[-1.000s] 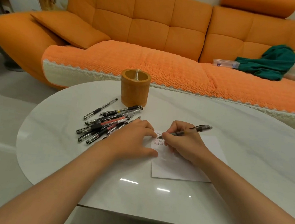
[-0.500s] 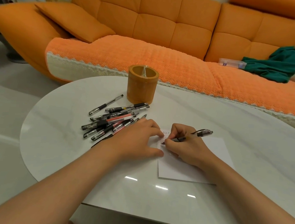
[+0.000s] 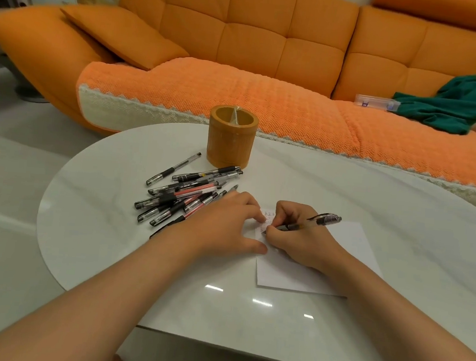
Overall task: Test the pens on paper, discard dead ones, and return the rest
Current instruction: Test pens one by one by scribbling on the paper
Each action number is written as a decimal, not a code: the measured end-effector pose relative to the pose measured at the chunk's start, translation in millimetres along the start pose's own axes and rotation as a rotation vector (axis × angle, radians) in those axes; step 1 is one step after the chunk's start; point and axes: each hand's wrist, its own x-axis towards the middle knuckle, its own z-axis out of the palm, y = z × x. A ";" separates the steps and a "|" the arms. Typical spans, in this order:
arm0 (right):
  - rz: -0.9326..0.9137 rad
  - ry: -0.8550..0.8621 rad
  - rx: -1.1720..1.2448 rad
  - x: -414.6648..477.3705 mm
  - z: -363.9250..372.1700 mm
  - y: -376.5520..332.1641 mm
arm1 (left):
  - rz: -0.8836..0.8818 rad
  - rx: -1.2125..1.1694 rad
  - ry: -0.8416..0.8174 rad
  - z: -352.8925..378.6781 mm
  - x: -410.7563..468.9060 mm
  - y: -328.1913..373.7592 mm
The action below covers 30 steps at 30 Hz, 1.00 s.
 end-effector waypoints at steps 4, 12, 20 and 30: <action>-0.017 0.007 -0.008 0.5 0.0 -0.1 | -0.007 -0.008 -0.004 -0.4 0.1 0.4; -0.037 0.026 -0.034 -0.6 0.5 -1.0 | -0.012 -0.014 -0.010 -1.2 0.0 -0.3; -0.022 -0.018 -0.004 -0.1 -1.6 0.2 | -0.012 -0.007 -0.015 -1.8 0.0 0.8; -0.018 0.005 -0.012 0.7 0.0 0.5 | -0.011 -0.010 -0.012 -1.9 -0.6 1.3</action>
